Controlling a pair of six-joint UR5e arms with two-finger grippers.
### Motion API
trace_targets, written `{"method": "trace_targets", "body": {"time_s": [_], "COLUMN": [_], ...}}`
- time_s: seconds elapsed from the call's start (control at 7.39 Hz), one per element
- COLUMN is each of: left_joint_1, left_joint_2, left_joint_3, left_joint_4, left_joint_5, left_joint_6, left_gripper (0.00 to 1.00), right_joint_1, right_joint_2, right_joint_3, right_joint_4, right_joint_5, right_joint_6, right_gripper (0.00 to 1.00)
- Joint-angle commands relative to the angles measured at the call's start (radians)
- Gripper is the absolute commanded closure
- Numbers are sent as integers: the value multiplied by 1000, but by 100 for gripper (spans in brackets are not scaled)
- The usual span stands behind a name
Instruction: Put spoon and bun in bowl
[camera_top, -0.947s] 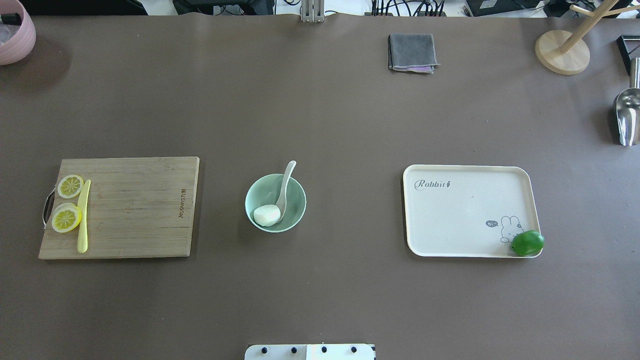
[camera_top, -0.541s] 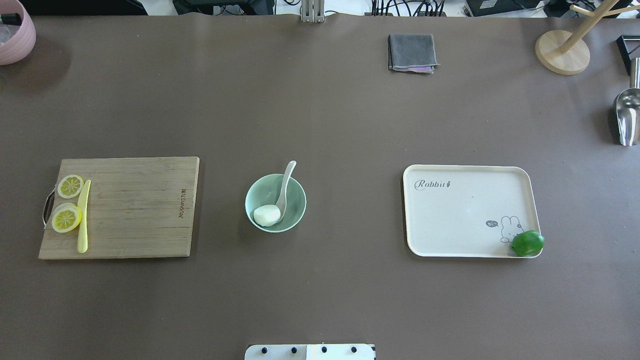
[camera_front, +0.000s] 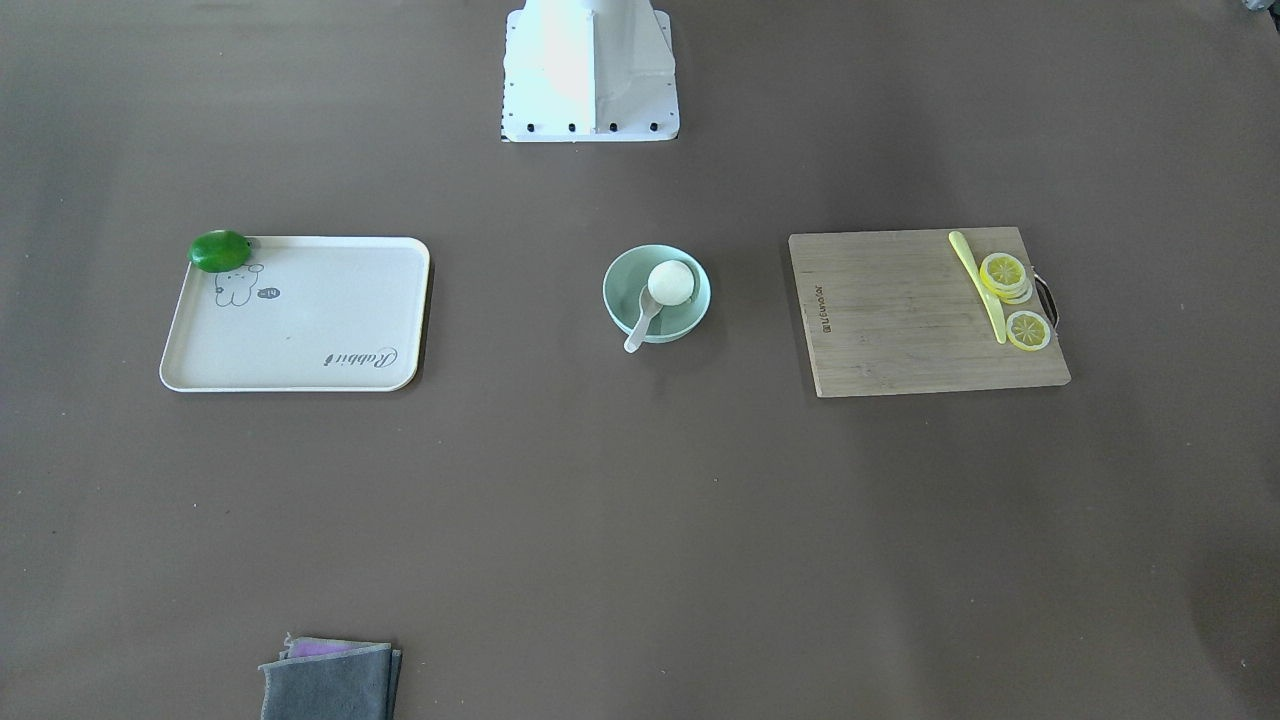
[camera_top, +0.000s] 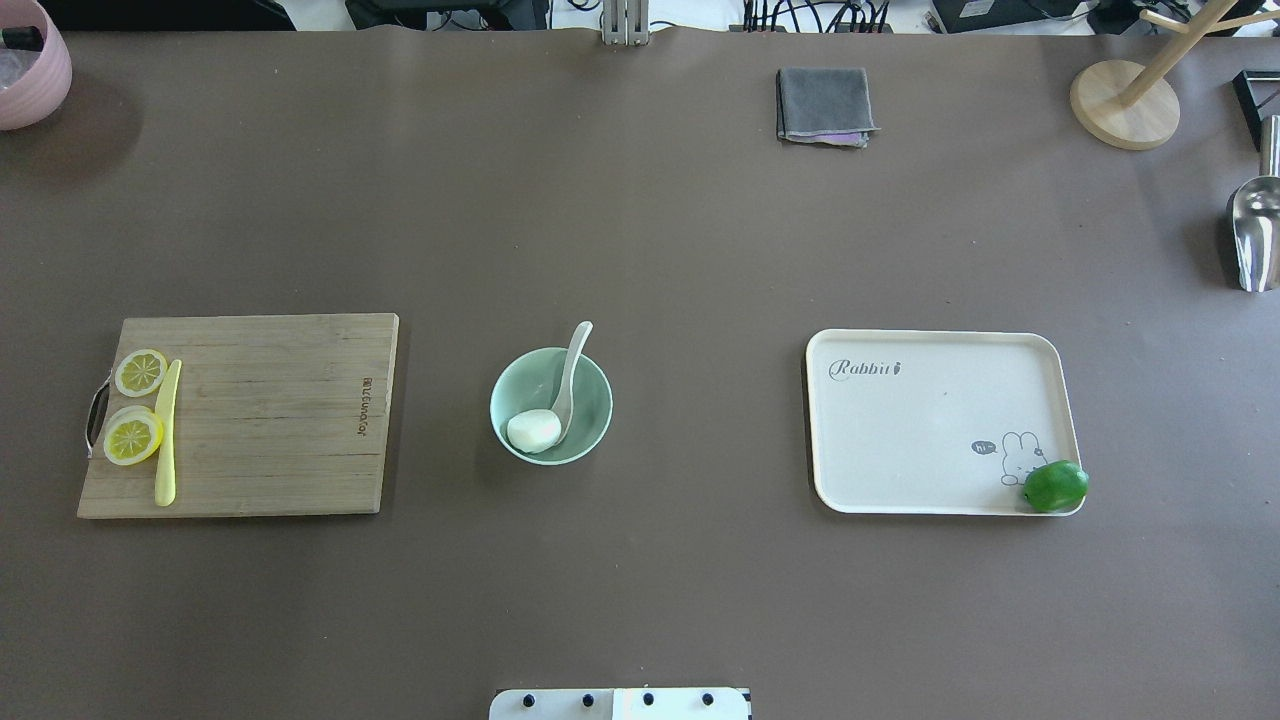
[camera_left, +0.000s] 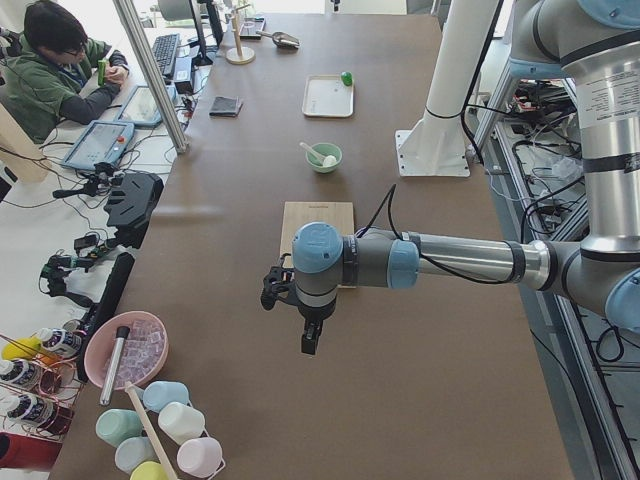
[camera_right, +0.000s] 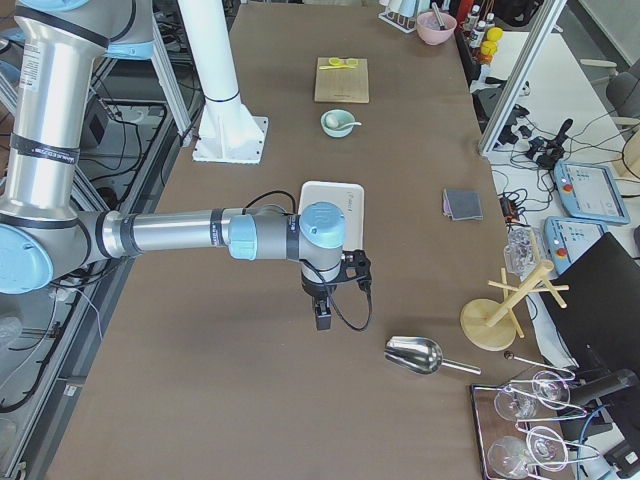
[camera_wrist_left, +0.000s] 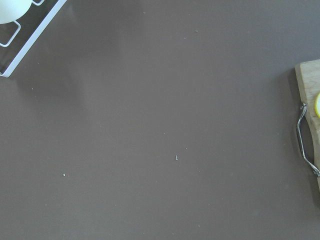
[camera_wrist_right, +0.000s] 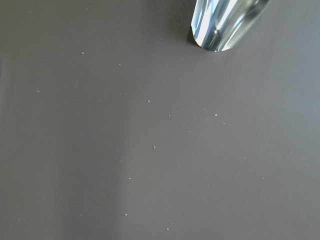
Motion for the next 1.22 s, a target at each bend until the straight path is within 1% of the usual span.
{"method": "trace_targets", "body": {"time_s": [0.0,1.08], "left_joint_1": [0,2], "left_joint_2": [1,1], "left_joint_3": [1,1], "left_joint_4": [0,2], "left_joint_5": [-1,-1], "left_joint_6": [0,0], "left_gripper": [2,2], "right_joint_1": [-4,-35], "right_joint_2": [-1,-3], "right_joint_3": [6,1], "right_joint_4": [-12,-12], "right_joint_5": [4,4], "right_joint_6": [-2,-2], "right_gripper": [0,0]}}
